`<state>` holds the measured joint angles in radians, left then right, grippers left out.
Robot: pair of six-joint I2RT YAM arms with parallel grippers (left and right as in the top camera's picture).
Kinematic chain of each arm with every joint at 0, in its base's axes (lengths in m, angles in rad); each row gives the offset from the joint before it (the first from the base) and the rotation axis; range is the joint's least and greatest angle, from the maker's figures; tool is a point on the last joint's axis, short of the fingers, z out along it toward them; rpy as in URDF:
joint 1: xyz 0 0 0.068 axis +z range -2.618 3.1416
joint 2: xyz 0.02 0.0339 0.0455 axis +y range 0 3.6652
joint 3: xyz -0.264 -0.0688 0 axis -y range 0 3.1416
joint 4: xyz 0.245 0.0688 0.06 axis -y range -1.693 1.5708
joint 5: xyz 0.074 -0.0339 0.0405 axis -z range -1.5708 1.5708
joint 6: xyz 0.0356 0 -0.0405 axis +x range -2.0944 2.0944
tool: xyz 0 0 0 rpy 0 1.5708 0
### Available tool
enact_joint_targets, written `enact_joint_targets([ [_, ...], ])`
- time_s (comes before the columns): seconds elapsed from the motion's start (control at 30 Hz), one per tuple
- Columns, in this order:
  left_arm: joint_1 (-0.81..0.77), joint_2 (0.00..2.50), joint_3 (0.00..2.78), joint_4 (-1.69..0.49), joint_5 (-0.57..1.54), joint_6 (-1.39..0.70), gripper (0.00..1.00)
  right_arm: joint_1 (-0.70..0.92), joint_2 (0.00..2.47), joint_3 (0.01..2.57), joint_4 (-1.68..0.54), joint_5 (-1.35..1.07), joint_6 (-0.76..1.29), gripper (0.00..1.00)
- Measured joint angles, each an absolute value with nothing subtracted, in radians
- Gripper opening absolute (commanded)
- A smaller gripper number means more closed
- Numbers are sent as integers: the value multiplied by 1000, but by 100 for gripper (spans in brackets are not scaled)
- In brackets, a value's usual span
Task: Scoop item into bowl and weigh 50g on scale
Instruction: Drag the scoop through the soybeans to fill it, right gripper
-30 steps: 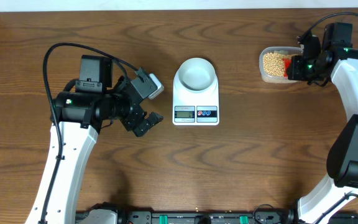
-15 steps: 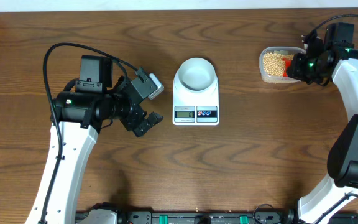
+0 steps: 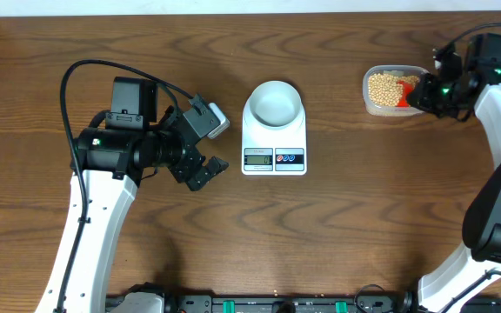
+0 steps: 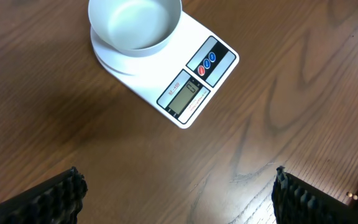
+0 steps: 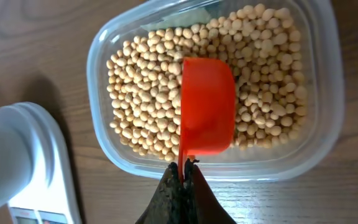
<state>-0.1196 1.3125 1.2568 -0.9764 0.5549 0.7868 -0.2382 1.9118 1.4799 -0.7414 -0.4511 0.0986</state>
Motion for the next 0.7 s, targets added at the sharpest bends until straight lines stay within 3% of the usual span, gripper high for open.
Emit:
enact_joint_targets([
  [0.7,-120,1312,1257,-976,555,787,98,-299,1954,1480,-728,-572,122,1],
])
